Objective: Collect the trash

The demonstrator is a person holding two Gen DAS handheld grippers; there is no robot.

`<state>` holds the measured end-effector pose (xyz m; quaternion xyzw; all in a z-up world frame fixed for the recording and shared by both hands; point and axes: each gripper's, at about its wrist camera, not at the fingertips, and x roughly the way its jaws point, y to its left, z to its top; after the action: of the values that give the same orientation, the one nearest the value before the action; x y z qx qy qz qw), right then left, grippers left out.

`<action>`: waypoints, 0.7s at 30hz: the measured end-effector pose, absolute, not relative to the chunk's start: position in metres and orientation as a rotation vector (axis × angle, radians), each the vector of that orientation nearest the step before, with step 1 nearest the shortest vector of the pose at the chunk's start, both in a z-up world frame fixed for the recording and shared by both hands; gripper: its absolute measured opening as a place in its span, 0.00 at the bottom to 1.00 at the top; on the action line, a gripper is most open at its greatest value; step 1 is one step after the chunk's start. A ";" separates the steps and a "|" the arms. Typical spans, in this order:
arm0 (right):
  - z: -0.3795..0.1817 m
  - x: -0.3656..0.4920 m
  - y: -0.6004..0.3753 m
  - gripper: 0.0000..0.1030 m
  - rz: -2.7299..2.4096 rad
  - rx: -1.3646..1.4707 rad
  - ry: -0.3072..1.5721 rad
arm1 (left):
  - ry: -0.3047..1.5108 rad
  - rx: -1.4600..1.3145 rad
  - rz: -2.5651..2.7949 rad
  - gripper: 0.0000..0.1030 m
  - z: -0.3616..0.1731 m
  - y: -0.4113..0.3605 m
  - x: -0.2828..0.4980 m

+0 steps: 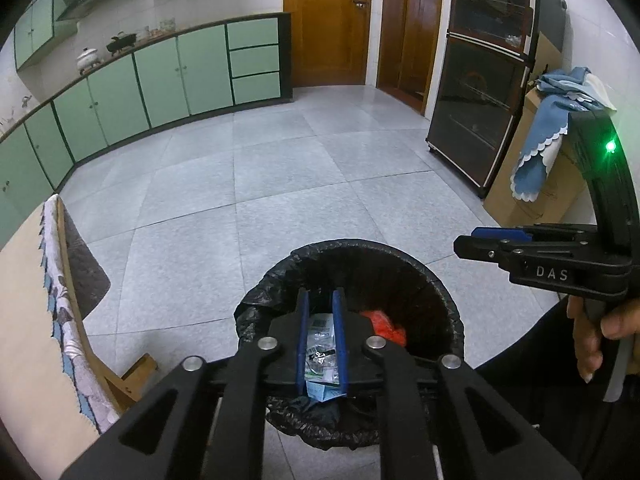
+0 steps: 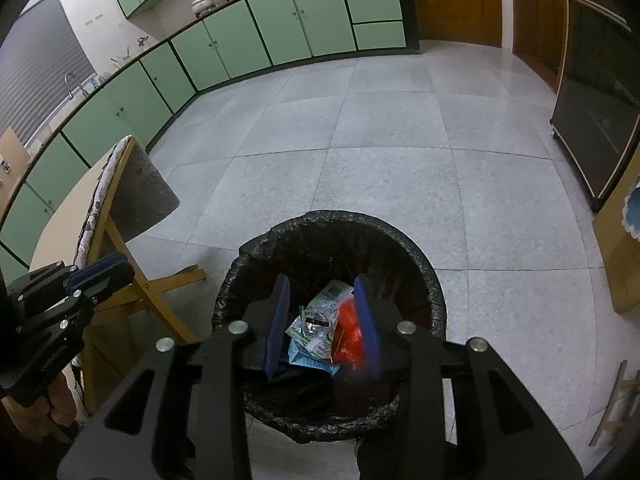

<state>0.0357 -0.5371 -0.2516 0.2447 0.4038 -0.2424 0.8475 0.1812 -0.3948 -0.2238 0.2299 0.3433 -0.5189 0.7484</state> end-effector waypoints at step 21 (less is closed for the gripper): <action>-0.220 0.024 -0.503 0.54 -0.503 0.437 0.838 | 0.684 0.441 -1.014 0.74 -0.184 -0.353 0.172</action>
<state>0.0239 -0.5025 -0.2196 0.2081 0.3994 -0.2395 0.8601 0.1721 -0.3531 -0.1842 0.2051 0.3182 -0.4719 0.7962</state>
